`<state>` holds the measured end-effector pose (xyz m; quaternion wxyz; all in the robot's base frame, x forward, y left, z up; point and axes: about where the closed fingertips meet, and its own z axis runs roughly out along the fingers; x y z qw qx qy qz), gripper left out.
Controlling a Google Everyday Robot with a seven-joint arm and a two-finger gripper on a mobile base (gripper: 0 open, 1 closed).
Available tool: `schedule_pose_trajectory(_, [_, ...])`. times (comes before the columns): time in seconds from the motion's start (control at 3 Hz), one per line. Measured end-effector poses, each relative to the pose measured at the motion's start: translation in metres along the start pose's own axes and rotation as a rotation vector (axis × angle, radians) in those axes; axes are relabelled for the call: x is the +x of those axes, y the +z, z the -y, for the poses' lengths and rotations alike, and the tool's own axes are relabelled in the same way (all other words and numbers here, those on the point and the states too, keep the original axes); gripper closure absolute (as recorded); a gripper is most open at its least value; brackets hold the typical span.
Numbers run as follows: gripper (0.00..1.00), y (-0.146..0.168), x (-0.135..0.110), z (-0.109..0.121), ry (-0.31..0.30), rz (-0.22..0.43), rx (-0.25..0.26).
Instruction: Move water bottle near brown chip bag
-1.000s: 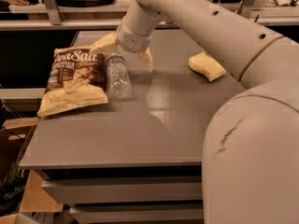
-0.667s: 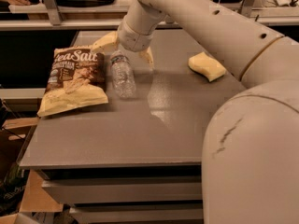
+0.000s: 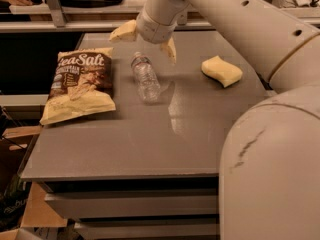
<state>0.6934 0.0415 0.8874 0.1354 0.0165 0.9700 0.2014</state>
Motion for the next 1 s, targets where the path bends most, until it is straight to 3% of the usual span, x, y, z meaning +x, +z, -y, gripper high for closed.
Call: schedule_pose_trajectory(1.0, [0.00, -0.015, -0.022, 0.011, 0.075, 0.013, 0.006])
